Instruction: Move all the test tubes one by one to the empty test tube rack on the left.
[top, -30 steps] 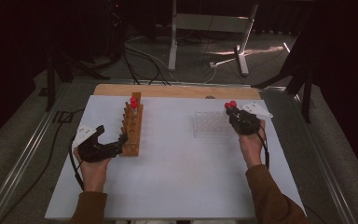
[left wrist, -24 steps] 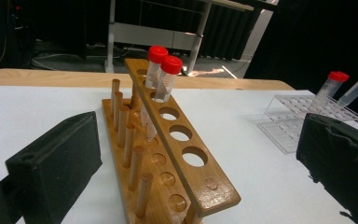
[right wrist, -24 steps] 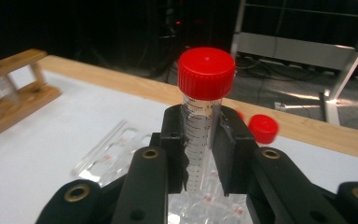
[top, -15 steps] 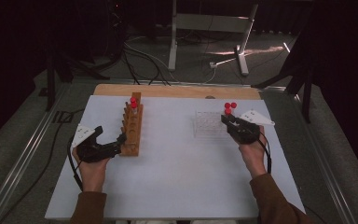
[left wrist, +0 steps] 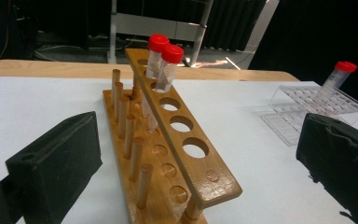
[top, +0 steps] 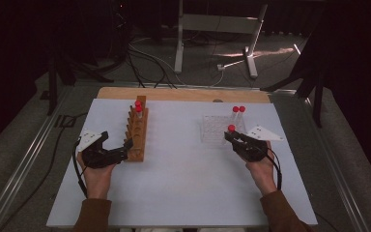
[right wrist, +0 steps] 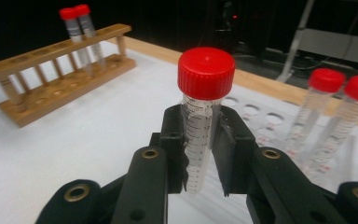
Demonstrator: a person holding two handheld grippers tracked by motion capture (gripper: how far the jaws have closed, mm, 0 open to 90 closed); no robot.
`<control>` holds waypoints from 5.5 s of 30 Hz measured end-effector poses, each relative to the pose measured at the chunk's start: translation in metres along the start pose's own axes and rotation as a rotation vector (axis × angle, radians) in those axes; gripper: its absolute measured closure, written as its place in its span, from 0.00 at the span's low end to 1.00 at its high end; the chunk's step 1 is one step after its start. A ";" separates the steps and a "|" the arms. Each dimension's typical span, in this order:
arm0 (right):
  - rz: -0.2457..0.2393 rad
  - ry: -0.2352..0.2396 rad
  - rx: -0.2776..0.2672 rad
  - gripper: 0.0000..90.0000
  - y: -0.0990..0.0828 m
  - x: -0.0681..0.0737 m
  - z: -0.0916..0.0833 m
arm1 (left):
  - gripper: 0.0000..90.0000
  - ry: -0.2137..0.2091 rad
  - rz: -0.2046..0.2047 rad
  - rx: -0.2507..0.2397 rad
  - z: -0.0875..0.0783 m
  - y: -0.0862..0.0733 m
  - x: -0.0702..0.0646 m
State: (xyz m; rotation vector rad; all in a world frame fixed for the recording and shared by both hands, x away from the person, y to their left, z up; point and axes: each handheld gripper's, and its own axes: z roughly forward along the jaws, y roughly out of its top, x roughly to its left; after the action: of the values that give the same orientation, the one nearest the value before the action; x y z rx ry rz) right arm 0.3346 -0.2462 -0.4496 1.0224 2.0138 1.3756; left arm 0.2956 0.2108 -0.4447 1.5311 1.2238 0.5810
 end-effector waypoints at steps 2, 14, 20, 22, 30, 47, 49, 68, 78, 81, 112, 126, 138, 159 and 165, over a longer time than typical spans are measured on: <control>-0.007 0.012 0.002 0.82 -0.002 0.003 0.000 | 0.01 -0.007 0.000 -0.002 0.001 0.000 -0.003; -0.045 0.088 0.035 0.82 -0.002 0.020 0.008 | 0.01 -0.082 0.034 -0.004 0.002 0.007 -0.033; -0.058 0.123 0.046 0.82 -0.001 0.031 0.013 | 0.01 -0.147 0.096 0.002 0.008 0.016 -0.066; -0.053 0.132 0.048 0.82 0.000 0.034 0.013 | 0.01 -0.168 0.124 0.006 0.011 0.018 -0.077; -0.035 0.171 0.054 0.82 0.002 0.044 0.014 | 0.03 -0.249 0.169 0.051 0.036 0.021 -0.114; -0.041 0.202 0.086 0.82 -0.002 0.056 0.019 | 0.30 -0.340 0.240 0.140 0.081 0.017 -0.171; -0.043 0.204 0.087 0.82 -0.002 0.058 0.019 | 0.38 -0.367 0.242 0.143 0.084 0.015 -0.174; -0.043 0.234 0.076 0.70 -0.002 0.058 0.019 | 0.79 -0.391 0.239 0.177 0.095 0.013 -0.181; 0.039 0.230 0.046 0.22 0.000 0.039 0.012 | 0.79 -0.348 0.212 0.149 0.090 0.022 -0.167; 0.034 0.181 0.043 0.18 -0.001 0.034 0.009 | 0.79 -0.331 0.202 0.140 0.089 0.025 -0.161; 0.096 0.107 -0.032 0.00 0.001 0.008 -0.013 | 0.79 -0.153 0.165 0.046 0.067 0.075 -0.091; 0.095 0.108 -0.032 0.00 0.000 0.009 -0.012 | 0.79 -0.032 0.163 0.009 0.061 0.091 -0.055; 0.095 0.112 -0.039 0.00 0.000 0.008 -0.013 | 0.79 0.075 0.138 0.000 0.065 0.092 -0.033; 0.095 0.116 -0.044 0.00 0.001 0.007 -0.015 | 0.79 0.133 0.115 0.033 0.076 0.072 -0.018; 0.092 0.115 -0.039 0.00 0.001 0.008 -0.015 | 0.79 0.137 0.115 0.049 0.079 0.063 -0.017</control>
State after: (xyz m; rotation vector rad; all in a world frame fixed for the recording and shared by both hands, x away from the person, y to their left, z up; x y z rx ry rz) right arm 0.3190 -0.2480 -0.4433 1.0526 2.0351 1.5487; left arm 0.3814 0.1665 -0.4098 1.6325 1.2665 0.7462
